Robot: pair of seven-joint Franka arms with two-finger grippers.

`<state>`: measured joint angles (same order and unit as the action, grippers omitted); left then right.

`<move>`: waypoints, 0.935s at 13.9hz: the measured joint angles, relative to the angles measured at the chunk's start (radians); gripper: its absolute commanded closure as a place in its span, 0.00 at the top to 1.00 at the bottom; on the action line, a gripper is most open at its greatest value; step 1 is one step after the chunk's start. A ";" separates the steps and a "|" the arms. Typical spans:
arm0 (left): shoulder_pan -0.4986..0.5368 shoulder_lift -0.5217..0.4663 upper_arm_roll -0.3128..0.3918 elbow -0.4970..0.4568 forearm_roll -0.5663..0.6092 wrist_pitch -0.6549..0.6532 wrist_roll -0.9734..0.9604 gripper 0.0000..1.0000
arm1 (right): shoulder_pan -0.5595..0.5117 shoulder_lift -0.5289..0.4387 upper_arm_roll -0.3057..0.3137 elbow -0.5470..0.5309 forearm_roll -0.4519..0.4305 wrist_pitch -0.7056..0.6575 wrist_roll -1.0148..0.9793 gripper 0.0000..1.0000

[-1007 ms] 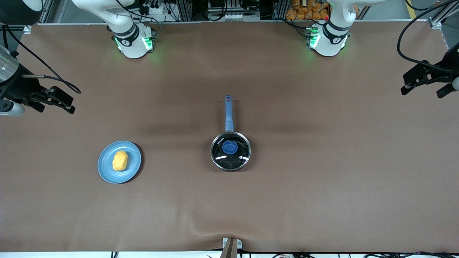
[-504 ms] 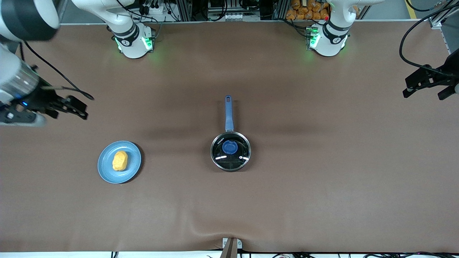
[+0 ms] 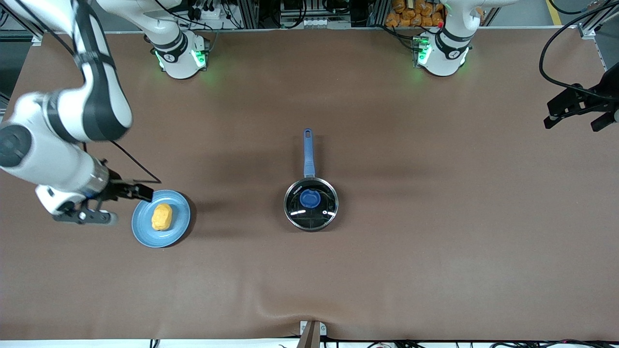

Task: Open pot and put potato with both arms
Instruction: 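Reach the right gripper to the potato while the left gripper reaches the lid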

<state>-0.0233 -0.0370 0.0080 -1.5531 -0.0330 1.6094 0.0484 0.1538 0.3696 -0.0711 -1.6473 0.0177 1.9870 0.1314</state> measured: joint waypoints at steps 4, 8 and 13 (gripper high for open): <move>-0.001 0.003 0.000 -0.004 0.000 0.000 0.000 1.00 | -0.034 0.113 -0.006 0.000 0.001 0.118 -0.063 1.00; -0.054 0.031 -0.053 -0.006 -0.025 0.003 -0.113 1.00 | -0.069 0.204 -0.006 0.001 0.038 0.165 -0.092 1.00; -0.252 0.181 -0.151 0.014 -0.025 0.092 -0.429 1.00 | -0.068 0.266 -0.002 0.002 0.097 0.188 -0.094 1.00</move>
<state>-0.2757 0.1436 -0.1431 -1.5390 -0.0585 1.7017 -0.3806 0.0862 0.6355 -0.0730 -1.6456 0.1146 2.1754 0.0378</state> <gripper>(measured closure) 0.000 0.000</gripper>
